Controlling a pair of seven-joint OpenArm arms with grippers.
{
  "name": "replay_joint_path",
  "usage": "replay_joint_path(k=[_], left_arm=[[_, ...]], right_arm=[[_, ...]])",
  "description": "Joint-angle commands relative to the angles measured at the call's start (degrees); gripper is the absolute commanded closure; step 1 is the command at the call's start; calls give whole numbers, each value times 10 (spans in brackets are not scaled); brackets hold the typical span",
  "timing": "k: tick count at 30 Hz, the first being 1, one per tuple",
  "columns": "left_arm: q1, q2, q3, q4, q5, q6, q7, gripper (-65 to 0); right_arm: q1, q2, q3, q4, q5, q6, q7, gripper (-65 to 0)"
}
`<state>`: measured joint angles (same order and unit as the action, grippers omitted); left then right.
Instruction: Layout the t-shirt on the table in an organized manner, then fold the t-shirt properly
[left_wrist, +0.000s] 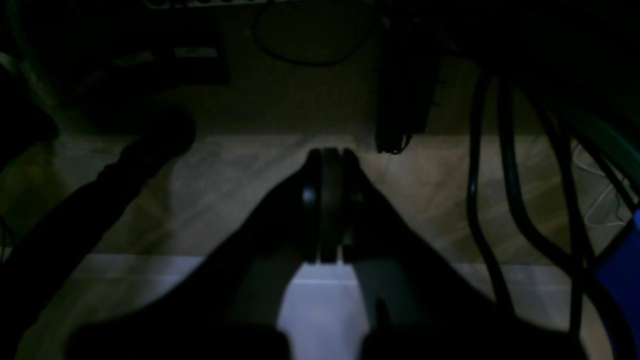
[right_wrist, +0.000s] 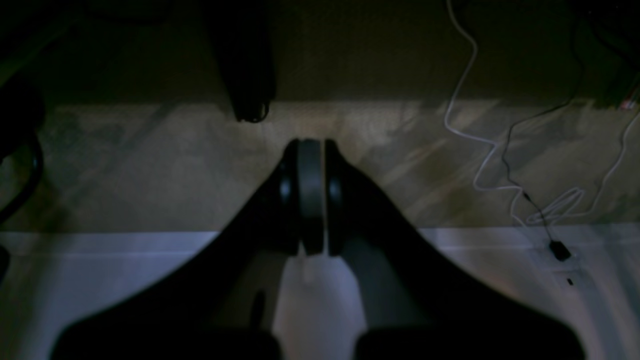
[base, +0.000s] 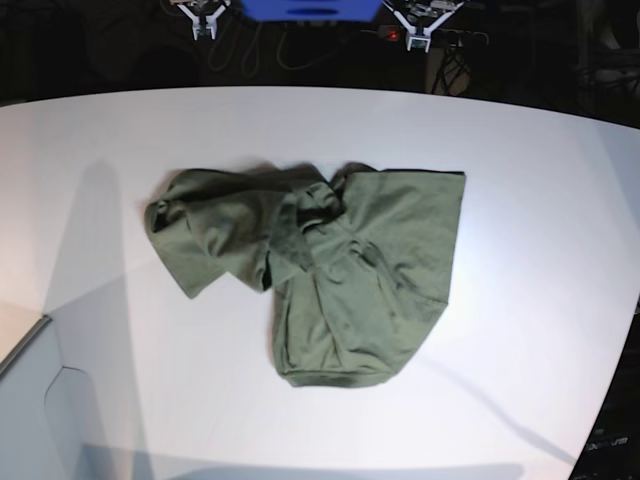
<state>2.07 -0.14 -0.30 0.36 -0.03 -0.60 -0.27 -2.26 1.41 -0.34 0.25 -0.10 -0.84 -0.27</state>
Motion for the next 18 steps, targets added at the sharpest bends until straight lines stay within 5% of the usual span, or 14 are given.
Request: replay_joint_path(k=[1, 18], left_arm=[[4, -1, 0, -1, 1, 4, -1, 0], [51, -3, 0, 76, 1, 4, 1, 0]], right_arm=[[-2, 2, -1, 0, 1, 10, -3, 0], [-46, 3, -1, 71, 1, 10, -2, 0]])
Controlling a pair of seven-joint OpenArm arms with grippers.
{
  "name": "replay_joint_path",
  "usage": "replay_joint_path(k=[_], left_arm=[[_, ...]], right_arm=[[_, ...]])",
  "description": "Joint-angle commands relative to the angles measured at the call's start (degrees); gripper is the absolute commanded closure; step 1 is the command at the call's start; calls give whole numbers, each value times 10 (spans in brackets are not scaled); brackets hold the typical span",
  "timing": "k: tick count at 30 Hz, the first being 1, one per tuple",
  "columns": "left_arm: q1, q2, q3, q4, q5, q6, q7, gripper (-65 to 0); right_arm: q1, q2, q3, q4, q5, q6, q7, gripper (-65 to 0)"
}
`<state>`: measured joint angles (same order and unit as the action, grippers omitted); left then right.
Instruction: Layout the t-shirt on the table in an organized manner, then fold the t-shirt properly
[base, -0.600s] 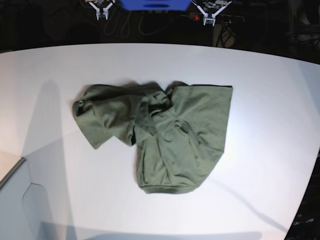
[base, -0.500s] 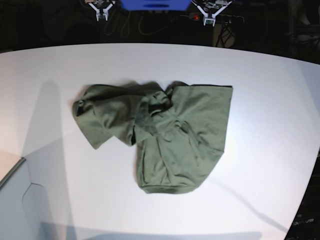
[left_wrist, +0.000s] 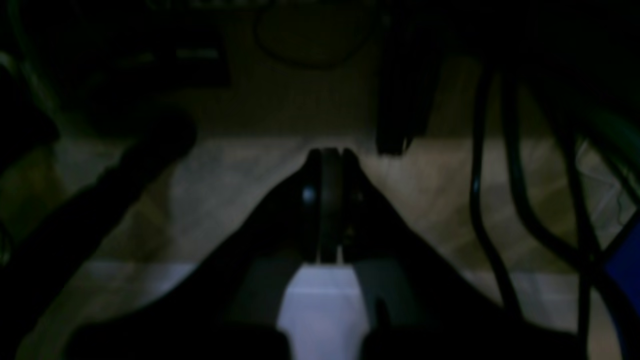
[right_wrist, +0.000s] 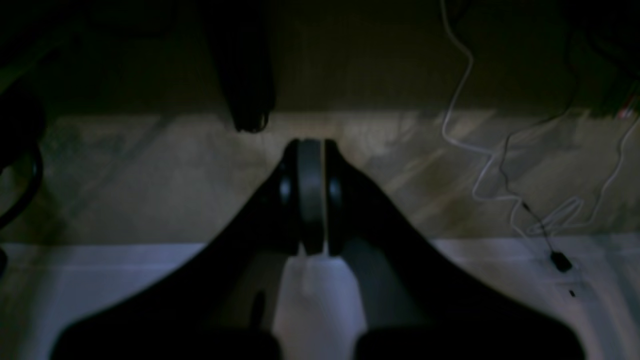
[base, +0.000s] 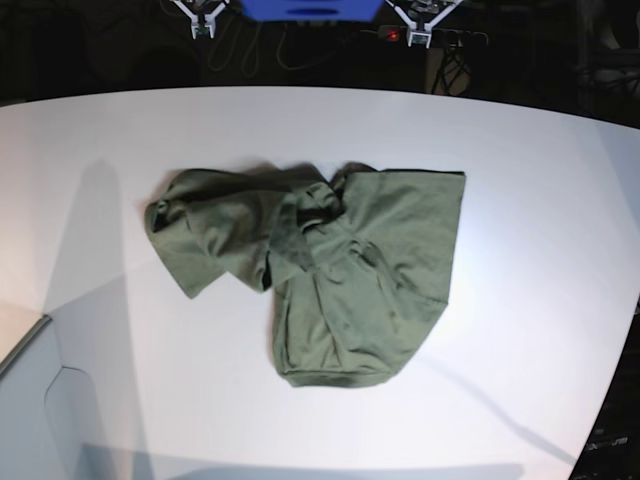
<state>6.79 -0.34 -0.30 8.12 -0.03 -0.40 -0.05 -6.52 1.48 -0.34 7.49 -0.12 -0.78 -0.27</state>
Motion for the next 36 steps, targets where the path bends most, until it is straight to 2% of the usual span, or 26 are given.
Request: replay_joint_path(k=[1, 10, 13, 17, 27, 31, 36], left_arm=[[13, -1, 0, 12, 1, 2, 0, 0], [27, -1, 0, 29, 1, 2, 2, 0], [27, -3, 0, 28, 1, 2, 6, 0], [25, -10, 0, 34, 1, 2, 55, 0], [36, -14, 1, 36, 1, 2, 58, 0], [94, -24, 1, 128, 1, 2, 58, 0], [223, -60, -1, 326, 0, 1, 61, 0]], right_arm=[[-9, 2, -1, 6, 2, 9, -2, 0], [-12, 2, -1, 9, 2, 9, -5, 0], [-8, 2, -1, 9, 2, 9, -41, -1], [-2, 2, -1, 26, 2, 9, -82, -1], [-39, 2, -1, 77, 2, 9, -83, 0], [-88, 2, -1, 150, 2, 9, -84, 0], [-193, 16, -1, 304, 2, 9, -85, 0]])
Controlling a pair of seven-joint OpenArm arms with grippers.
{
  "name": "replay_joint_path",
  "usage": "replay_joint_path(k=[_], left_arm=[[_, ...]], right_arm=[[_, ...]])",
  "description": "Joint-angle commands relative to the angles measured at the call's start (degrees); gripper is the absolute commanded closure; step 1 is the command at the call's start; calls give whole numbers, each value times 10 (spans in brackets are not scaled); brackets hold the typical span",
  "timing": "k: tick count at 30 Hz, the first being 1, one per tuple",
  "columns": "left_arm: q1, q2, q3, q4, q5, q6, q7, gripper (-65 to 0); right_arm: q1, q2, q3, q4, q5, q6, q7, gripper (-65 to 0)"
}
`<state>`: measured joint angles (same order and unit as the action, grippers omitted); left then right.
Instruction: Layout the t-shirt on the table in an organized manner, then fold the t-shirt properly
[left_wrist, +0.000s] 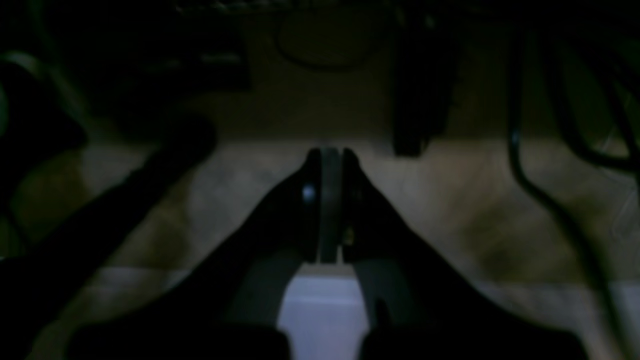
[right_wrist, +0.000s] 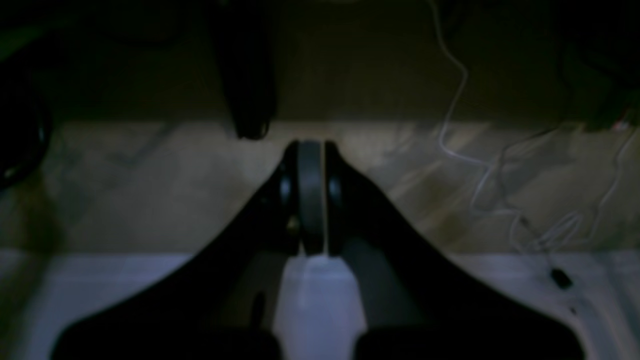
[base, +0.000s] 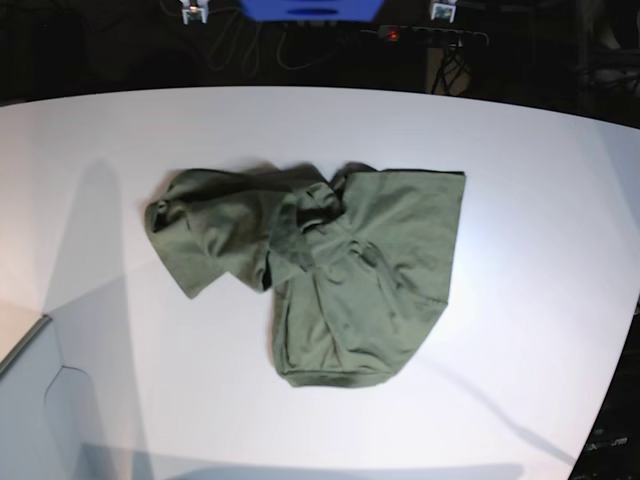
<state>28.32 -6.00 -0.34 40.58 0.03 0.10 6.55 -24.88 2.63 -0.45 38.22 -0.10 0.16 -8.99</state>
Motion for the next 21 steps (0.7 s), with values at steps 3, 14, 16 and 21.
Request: replay_joint_path(k=[3, 14, 16, 21], left_arm=[[86, -34, -1, 126, -2, -4, -5, 0], [268, -150, -1, 499, -156, 1, -4, 0], [284, -170, -7, 546, -178, 1, -4, 0], [307, -175, -81, 650, -203, 1, -4, 0]], right_arm=[[-86, 9, 1, 114, 1, 0, 2, 0], [-305, 42, 8, 514, 1, 0, 2, 0], [-329, 42, 23, 570, 1, 0, 2, 0], [-360, 39, 57, 686, 1, 0, 2, 0]])
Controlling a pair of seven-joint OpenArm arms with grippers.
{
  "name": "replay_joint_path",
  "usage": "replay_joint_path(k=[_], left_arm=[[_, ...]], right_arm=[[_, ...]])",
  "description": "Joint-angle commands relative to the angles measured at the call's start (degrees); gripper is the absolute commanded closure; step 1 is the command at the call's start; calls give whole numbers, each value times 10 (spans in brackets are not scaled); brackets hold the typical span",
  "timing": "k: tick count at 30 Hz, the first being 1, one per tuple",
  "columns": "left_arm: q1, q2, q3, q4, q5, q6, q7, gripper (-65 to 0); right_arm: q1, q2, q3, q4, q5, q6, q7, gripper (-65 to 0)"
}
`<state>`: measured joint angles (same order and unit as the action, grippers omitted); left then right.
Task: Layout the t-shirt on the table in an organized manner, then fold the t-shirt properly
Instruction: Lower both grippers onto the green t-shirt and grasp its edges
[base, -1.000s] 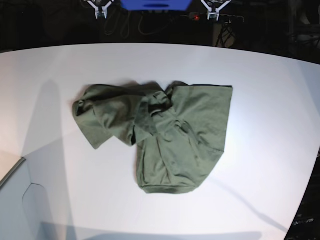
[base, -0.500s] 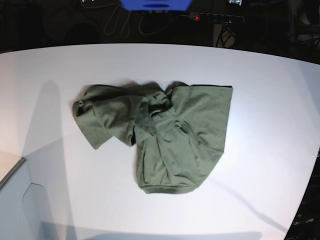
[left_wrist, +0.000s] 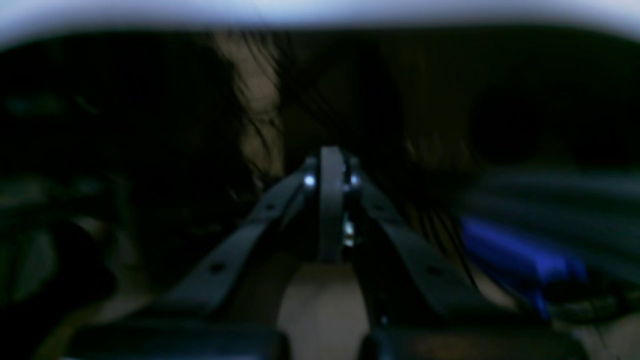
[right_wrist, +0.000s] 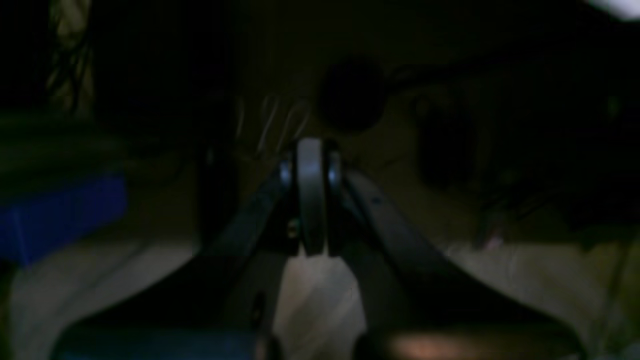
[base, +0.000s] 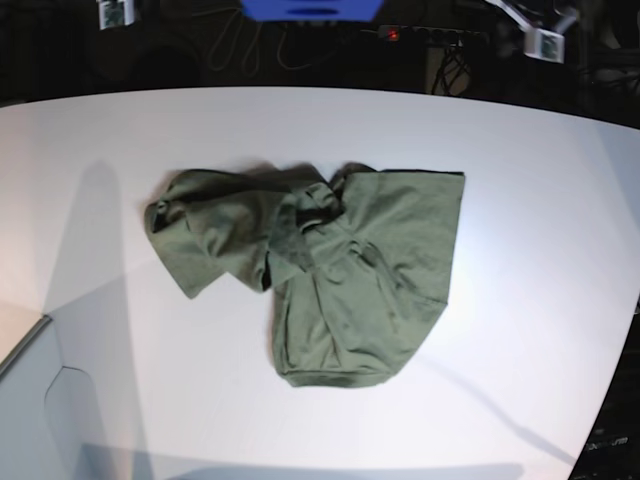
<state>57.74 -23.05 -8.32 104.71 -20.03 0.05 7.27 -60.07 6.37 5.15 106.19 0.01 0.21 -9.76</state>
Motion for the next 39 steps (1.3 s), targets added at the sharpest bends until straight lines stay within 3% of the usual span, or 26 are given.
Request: replay_joint_path(k=[1, 5, 7, 12, 15, 20, 25, 28, 33, 39], left_arm=[[11, -4, -17, 22, -2, 2, -12, 0], [-32, 21, -64, 44, -2, -3, -12, 0], [-64, 27, -74, 44, 0, -3, -11, -29], [-132, 32, -76, 43, -3, 1, -11, -282], [-180, 56, -79, 32, -3, 0, -11, -353], [-269, 94, -74, -43, 1, -3, -11, -362], [-333, 99, -24, -141, -1, -1, -11, -362], [-341, 109, 2, -178, -4, 2, -12, -362], [-343, 152, 8, -202, 1, -1, -12, -363], [-354, 176, 12, -204, 2, 2, -12, -363]], right_arm=[[-9, 2, 5, 22, 0, -1, 10, 0], [4, 2, 15, 66, 0, -1, 10, 0], [15, 2, 15, 77, 0, -1, 10, -1], [55, -22, 15, 90, 0, 0, -11, -6], [82, -31, 15, 97, 0, 0, -57, -55], [106, -32, 11, 100, 0, 1, -77, -197], [122, -27, 10, 102, 0, 2, -80, -285], [126, -21, 10, 102, 0, 2, -80, -298], [128, 15, -4, 102, 0, 2, -79, -310], [130, 59, -32, 102, 0, 2, -78, -310]])
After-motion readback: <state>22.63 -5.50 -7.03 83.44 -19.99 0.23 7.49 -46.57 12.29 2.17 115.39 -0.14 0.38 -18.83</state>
